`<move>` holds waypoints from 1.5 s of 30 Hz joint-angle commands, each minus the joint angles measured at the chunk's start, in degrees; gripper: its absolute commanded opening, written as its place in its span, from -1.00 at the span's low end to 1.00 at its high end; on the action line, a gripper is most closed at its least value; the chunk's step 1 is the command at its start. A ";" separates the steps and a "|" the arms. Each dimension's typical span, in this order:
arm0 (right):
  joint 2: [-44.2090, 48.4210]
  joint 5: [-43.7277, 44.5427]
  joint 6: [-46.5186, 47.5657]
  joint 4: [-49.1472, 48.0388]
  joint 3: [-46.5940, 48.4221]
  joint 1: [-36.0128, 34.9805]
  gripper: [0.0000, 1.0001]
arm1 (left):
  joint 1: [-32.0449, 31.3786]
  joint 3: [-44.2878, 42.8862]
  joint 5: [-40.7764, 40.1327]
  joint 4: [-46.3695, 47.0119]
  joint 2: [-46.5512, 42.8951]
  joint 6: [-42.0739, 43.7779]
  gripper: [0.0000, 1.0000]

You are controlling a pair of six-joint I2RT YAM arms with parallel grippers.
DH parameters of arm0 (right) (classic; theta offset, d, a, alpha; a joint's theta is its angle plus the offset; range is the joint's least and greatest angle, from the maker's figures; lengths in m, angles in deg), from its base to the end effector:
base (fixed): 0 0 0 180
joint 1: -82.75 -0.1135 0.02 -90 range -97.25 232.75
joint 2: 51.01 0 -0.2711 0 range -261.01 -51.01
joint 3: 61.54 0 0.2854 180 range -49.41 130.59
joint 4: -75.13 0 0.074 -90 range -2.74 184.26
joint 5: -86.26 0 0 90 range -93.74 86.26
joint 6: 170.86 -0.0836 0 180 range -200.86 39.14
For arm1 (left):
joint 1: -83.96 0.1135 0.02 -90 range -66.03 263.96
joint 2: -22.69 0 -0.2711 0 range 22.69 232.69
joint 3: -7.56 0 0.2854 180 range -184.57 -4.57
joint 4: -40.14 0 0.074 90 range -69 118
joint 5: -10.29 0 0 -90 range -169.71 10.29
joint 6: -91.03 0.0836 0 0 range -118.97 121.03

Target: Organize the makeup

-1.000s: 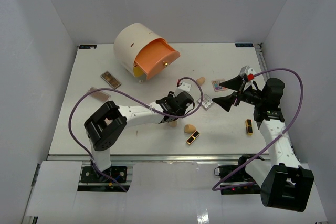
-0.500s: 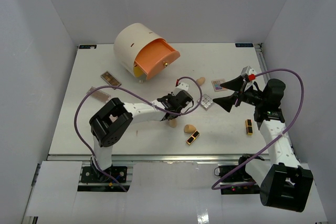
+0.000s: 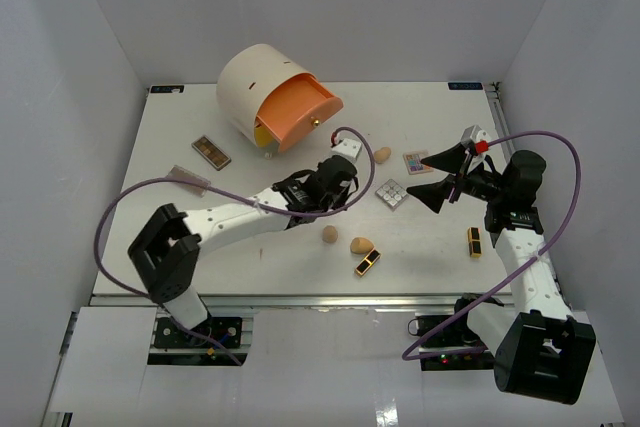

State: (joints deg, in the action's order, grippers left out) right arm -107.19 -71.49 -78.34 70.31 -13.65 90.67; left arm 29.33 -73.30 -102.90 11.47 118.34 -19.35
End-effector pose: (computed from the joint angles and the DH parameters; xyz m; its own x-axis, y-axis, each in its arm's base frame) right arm 0.2652 0.0412 0.2912 -0.0220 -0.0138 -0.9997 -0.8647 0.5022 0.0121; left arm 0.2770 -0.3333 0.2067 -0.5766 0.2593 -0.7747 0.4089 0.9126 0.0011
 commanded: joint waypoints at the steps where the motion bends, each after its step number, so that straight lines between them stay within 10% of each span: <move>1: 0.74 -1.16 -0.31 -2.65 -0.43 0.41 0.96 | -0.23 -3.33 2.15 2.73 -12.44 3.41 -1.00; 22: 0.77 -0.98 -0.31 -2.43 -0.52 0.78 0.96 | 22.98 -28.00 10.33 -2.65 -0.14 11.56 -0.92; 31: 0.28 -0.90 -0.23 -2.30 -0.52 0.86 0.96 | 24.49 -24.62 8.95 -2.89 1.03 11.16 0.04; 45: -0.72 -3.78 1.80 -0.77 -0.49 0.51 0.89 | 24.49 -21.79 12.49 -2.97 -6.53 10.84 0.66</move>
State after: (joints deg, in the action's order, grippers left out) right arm -107.22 -72.34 -78.15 70.34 -13.73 91.31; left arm 53.64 -96.64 -92.62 8.52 119.64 -8.07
